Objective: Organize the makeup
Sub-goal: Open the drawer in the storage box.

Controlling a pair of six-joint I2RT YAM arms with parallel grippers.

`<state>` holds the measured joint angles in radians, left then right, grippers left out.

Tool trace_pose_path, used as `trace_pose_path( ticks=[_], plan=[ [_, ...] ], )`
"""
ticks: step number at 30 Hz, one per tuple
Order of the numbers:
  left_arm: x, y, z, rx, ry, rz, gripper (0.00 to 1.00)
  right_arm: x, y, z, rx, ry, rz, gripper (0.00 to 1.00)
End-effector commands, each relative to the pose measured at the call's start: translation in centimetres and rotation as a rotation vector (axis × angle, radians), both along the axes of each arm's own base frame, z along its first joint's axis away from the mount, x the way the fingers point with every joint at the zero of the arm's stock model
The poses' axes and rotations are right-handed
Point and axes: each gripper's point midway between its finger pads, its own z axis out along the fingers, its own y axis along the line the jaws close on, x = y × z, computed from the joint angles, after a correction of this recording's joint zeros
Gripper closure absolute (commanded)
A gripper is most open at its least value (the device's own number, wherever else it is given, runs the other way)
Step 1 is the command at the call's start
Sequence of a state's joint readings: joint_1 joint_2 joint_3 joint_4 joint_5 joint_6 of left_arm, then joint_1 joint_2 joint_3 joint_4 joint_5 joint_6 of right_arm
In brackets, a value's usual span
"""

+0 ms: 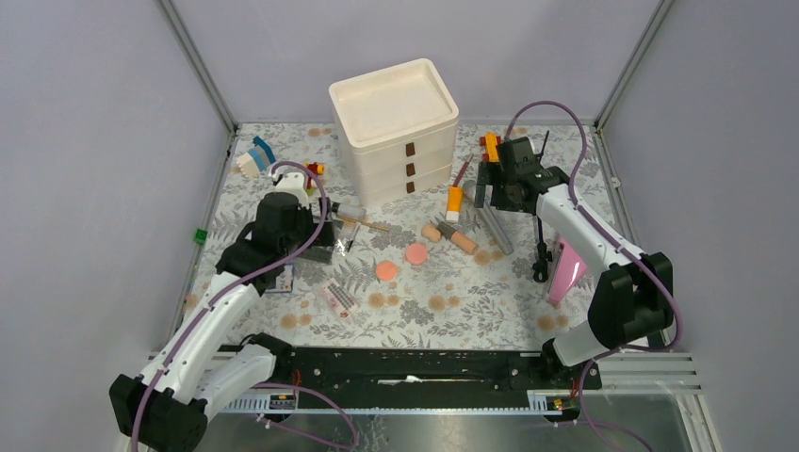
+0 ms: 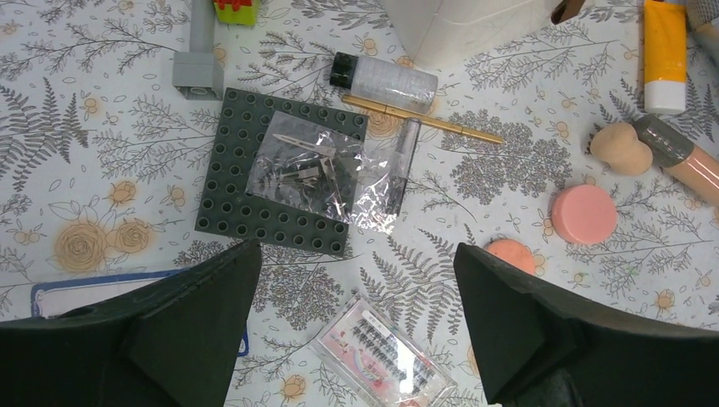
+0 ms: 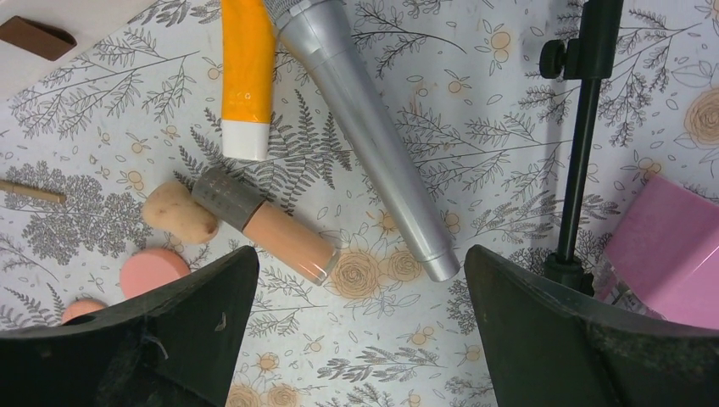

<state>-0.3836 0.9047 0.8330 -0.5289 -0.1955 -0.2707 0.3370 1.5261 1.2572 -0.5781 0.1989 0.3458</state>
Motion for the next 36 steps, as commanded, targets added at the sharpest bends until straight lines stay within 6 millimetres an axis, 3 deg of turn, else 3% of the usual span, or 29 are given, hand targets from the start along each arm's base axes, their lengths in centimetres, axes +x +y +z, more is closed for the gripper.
trace_pose_path(
  ticks=[1, 7, 18, 24, 31, 36],
  plan=[
    [1.0, 0.8, 1.6, -0.018, -0.055, 0.046, 0.05, 0.2, 0.5, 1.6, 0.016, -0.057, 0.080, 0.01],
    [1.5, 1.0, 0.9, -0.028, -0.030, 0.046, 0.05, -0.5, 0.9, 0.8, 0.042, -0.060, 0.099, 0.01],
    [1.8, 1.0, 1.0, -0.029, -0.020, 0.050, 0.02, -0.5, 1.9, 1.6, 0.117, -0.145, 0.128, 0.01],
    [2.8, 0.0, 4.4, -0.087, -0.053, 0.042, 0.01, -1.1, 2.7, 1.9, 0.174, -0.179, 0.155, 0.01],
    [4.0, -1.0, 6.8, -0.158, -0.078, 0.056, 0.01, -1.7, 3.4, 2.7, 0.232, -0.229, 0.174, 0.01],
    [4.6, -3.0, 9.4, -0.263, -0.085, 0.009, 0.01, -1.8, 3.4, 2.2, 0.243, -0.216, 0.164, 0.01]
  ],
)
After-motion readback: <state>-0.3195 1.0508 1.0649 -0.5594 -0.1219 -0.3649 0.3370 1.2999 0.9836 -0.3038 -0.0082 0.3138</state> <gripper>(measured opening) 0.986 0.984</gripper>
